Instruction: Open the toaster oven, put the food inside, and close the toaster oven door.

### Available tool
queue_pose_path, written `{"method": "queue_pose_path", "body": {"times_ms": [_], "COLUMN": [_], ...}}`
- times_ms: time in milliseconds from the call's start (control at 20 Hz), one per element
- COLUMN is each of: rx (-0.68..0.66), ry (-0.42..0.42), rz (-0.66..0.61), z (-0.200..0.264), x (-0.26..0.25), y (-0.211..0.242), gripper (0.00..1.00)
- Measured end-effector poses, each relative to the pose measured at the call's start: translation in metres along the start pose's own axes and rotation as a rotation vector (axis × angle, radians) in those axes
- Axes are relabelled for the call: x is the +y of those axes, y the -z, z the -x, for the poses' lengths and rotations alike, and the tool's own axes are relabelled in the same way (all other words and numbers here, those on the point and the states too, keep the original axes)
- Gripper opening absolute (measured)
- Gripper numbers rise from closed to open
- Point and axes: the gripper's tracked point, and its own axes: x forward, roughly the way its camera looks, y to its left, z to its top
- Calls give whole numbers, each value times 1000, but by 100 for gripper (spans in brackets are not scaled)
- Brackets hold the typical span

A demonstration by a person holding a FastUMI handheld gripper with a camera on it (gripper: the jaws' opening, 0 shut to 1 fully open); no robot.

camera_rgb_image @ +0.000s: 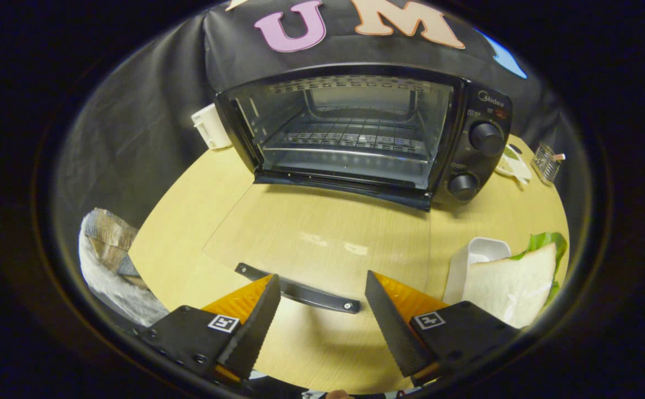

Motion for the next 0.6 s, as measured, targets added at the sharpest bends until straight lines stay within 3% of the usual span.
{"method": "queue_pose_path", "body": {"times_ms": [250, 600], "rx": [-74, -297], "ry": [-30, 64], "rz": [-51, -133], "z": [11, 57], "x": [-5, -79], "y": [-25, -110], "gripper": [98, 98]}}
